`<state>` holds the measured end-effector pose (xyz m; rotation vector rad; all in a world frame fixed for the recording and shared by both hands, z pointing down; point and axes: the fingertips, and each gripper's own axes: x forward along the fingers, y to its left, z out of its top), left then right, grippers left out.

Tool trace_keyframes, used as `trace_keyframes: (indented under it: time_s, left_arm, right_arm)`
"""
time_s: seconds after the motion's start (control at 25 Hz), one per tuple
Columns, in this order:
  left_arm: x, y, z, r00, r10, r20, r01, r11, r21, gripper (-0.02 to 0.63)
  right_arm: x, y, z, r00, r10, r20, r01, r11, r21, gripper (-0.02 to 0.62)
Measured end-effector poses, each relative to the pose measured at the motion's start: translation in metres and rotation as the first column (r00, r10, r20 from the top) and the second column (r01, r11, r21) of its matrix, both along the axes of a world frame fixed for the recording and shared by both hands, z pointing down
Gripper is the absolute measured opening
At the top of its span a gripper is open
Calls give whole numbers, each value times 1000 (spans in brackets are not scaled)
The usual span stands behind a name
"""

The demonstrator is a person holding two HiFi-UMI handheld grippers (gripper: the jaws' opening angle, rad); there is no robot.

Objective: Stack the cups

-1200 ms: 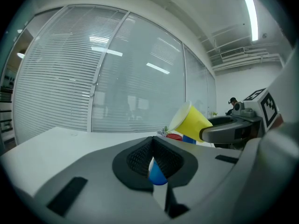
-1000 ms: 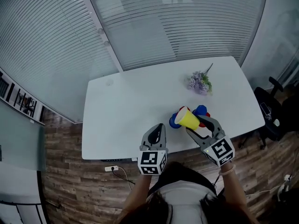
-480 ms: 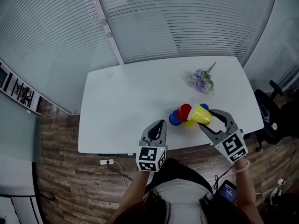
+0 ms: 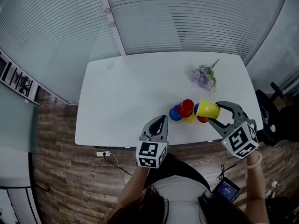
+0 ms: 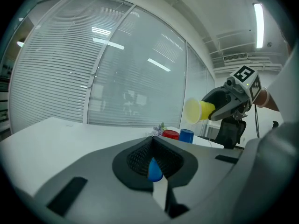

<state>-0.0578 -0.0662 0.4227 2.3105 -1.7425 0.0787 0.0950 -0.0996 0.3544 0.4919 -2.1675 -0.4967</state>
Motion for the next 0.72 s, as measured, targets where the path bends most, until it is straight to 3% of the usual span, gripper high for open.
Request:
trace_keyframes:
  time_s: [0.16,0.36,0.52,0.72]
  left_arm:
    - [-1,0,2,1000,-2,-7,1,1000,-10,17]
    - [-2,0,6,1000,-6,-13,6,1000,-25,17]
    - [-3,1,8,1000,-11,-18,10,999,-34,18]
    - [-7,2,10,999,-21,-25,20,999,-42,17]
  right_arm:
    - [3,-4,2,990,-39,-136,42,999,23,261]
    - [2,-12,8,947,-109,-303,131,990,53,261]
    - [-4,-18,9,890,-167,-424,223,971,86,261]
    - [-5,-27,10,785,-205,-585,337,933,125,261]
